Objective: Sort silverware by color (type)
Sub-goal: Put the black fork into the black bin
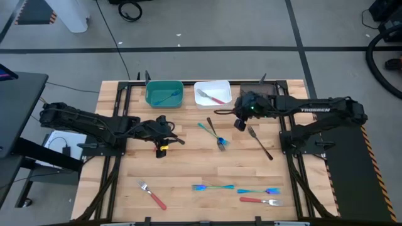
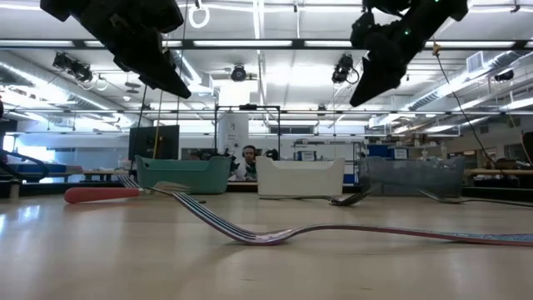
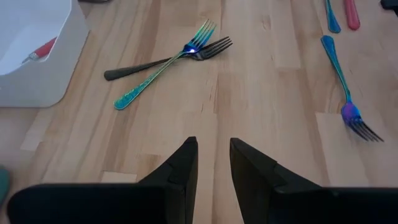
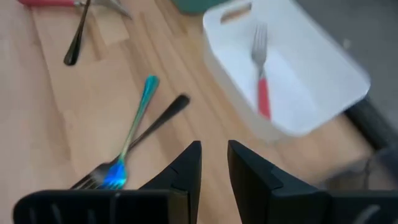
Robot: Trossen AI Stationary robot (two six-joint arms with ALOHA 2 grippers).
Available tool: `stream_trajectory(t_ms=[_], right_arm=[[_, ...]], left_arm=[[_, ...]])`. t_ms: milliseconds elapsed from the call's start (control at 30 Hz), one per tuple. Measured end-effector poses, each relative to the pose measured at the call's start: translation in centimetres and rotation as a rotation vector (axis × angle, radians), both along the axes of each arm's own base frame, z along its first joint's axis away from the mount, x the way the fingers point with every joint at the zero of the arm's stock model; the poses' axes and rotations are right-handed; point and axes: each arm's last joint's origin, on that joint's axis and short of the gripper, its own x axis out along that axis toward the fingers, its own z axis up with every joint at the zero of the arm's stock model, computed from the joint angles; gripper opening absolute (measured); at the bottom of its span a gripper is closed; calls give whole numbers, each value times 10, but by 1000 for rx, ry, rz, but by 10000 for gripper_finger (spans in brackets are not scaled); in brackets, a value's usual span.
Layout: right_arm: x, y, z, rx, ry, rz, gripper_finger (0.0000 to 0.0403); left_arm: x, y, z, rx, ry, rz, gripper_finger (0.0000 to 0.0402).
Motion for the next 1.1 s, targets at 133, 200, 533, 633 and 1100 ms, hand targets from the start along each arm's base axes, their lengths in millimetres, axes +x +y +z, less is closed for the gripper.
stream_trajectory(t_ms=[133,200,533,633,1100], right_arm=[[-1,11,-3,64,16,-22,87],[0,17,-5,68,23,-5,87],[8,35,-12,45,56,52,87],[11,38,-15,40,71,62,87],[15,42,-23,19,123,88,87]], left_arm=[[-2,0,-2,7,27,-2,93],[-4,1,-5,17,69,-7,93],[-17,18,-18,162,277,81,96],[-17,29,-20,186,305,100,102],[8,60,-71,153,530,0,148]])
